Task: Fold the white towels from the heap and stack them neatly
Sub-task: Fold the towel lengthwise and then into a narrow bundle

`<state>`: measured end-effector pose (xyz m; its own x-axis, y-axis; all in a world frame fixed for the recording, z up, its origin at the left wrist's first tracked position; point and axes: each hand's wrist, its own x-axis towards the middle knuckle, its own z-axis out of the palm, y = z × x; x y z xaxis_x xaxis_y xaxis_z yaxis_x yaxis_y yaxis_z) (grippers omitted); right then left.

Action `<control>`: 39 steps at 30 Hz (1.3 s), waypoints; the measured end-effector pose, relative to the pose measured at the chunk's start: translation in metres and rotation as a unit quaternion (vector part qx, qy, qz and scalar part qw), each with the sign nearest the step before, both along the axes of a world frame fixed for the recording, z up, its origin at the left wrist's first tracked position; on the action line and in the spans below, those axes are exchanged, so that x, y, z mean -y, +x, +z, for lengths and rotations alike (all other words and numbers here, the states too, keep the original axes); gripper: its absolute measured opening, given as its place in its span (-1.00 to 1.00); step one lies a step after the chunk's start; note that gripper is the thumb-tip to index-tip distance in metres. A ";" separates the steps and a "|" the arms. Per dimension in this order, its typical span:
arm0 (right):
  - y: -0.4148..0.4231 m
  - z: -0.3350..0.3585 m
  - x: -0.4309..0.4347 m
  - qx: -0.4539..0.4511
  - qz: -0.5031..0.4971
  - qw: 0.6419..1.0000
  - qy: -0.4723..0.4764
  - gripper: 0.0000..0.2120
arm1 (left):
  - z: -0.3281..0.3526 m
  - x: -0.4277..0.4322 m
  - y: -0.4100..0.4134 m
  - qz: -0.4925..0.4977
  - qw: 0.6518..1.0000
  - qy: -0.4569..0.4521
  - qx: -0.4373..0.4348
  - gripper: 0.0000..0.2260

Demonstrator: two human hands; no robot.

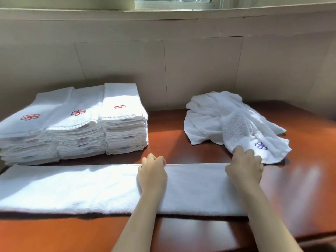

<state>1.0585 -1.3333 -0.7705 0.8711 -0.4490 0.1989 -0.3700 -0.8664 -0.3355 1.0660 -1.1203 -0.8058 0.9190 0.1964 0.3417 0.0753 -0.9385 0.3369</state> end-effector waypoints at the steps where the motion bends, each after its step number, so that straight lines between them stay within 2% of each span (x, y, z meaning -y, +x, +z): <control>1: 0.000 0.001 -0.014 0.005 0.049 0.999 -0.001 -0.67 | 0.003 0.001 -0.001 0.005 1.000 -0.012 0.006 -0.83; 5: -0.005 -0.007 -0.076 -0.016 0.283 0.958 0.042 -0.69 | 0.020 -0.022 -0.003 0.057 0.994 -0.096 -0.018 -0.89; 8: -0.009 -0.015 -0.118 -0.010 0.396 0.918 -0.004 -0.75 | 0.021 -0.073 -0.012 0.091 0.989 -0.105 -0.052 -0.83; 10: -0.013 -0.020 -0.144 0.006 0.462 0.886 -0.032 -0.74 | 0.015 -0.107 -0.028 0.059 0.991 -0.106 -0.063 -0.78; 13: -0.020 -0.029 -0.182 0.031 0.520 0.852 -0.053 -0.71 | 0.006 -0.158 -0.056 0.019 0.998 -0.046 -0.045 -0.73; 16: -0.022 -0.033 -0.216 0.019 0.516 0.852 -0.091 -0.67 | 0.002 -0.222 -0.090 0.152 0.985 0.004 -0.082 -0.64; 18: -0.022 -0.033 -0.236 -0.003 0.515 0.853 -0.089 -0.62 | 0.006 -0.259 -0.113 0.287 0.948 -0.071 -0.119 -0.54; 19: -0.023 -0.035 -0.246 -0.014 0.513 0.853 -0.090 -0.58 | 0.009 -0.273 -0.123 0.341 0.925 -0.134 -0.105 -0.52; 21: -0.025 -0.040 -0.263 -0.039 0.501 0.860 -0.092 -0.50 | 0.012 -0.296 -0.135 0.388 0.883 -0.265 -0.011 -0.58; 23: -0.025 -0.044 -0.271 -0.063 0.478 0.873 -0.076 -0.43 | 0.017 -0.315 -0.135 0.341 0.825 -0.439 0.098 -0.59; 25: -0.021 -0.045 -0.272 -0.068 0.461 0.883 -0.063 -0.38 | 0.025 -0.328 -0.129 0.270 0.737 -0.603 0.143 -0.62; 27: -0.016 -0.045 -0.270 -0.072 0.451 0.888 -0.054 -0.34 | 0.034 -0.338 -0.119 0.246 0.676 -0.680 0.138 -0.65; 28: -0.014 -0.045 -0.269 -0.075 0.447 0.890 -0.050 -0.33 | 0.036 -0.340 -0.115 0.241 0.668 -0.693 0.124 -0.64; 30: -0.011 -0.043 -0.270 -0.076 0.440 0.893 -0.053 -0.36 | 0.036 -0.341 -0.108 0.239 0.690 -0.678 0.086 -0.63; 32: -0.006 -0.039 -0.270 -0.057 0.427 0.900 -0.061 -0.47 | 0.033 -0.340 -0.101 0.284 0.753 -0.591 0.055 -0.64; 35: 0.004 -0.030 -0.264 -0.007 0.413 0.909 -0.055 -0.69 | 0.029 -0.339 -0.092 0.400 0.870 -0.284 0.038 -0.62; 37: 0.011 -0.028 -0.256 0.017 0.405 0.913 -0.044 -0.76 | 0.029 -0.336 -0.081 0.344 0.930 -0.128 -0.006 -0.60; 39: 0.018 -0.029 -0.250 0.014 0.405 0.914 -0.026 -0.71 | 0.030 -0.335 -0.062 0.209 0.975 -0.041 -0.069 -0.57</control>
